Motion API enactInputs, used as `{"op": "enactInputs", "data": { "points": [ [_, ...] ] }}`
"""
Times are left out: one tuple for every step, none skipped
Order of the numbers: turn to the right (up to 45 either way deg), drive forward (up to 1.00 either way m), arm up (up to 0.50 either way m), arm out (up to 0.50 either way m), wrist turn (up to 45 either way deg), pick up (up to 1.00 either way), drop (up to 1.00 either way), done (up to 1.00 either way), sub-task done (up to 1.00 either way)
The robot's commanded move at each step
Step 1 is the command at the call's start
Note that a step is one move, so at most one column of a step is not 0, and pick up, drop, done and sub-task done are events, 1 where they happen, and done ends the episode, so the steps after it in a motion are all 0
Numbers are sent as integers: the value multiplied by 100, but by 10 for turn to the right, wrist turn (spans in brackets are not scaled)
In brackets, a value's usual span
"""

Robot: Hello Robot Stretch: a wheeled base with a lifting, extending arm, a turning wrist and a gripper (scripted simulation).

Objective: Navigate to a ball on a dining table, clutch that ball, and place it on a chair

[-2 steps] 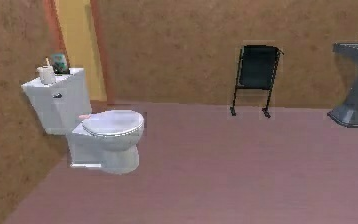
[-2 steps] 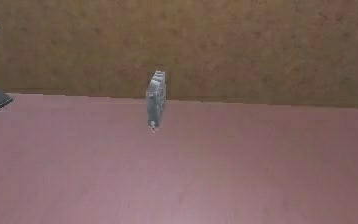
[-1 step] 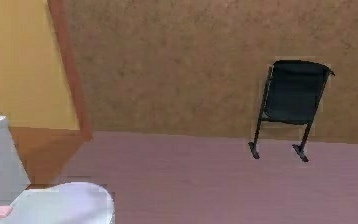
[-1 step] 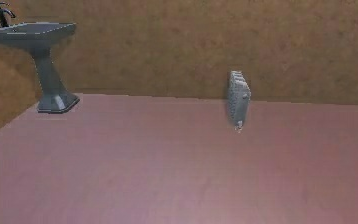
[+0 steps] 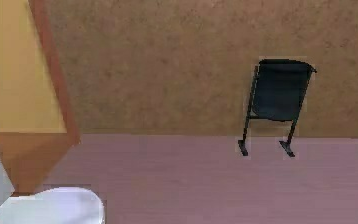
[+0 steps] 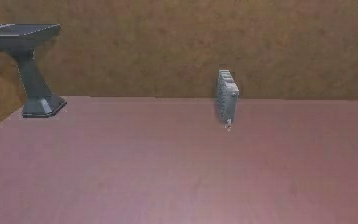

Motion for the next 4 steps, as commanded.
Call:
{"op": "enactInputs", "data": {
  "points": [
    [0,85,0,0,0,0,0,0,0],
    [-390,0,0,0,0,0,0,0,0],
    [0,55,0,0,0,0,0,0,0],
    [-360,0,0,0,0,0,0,0,0]
  ]
}}
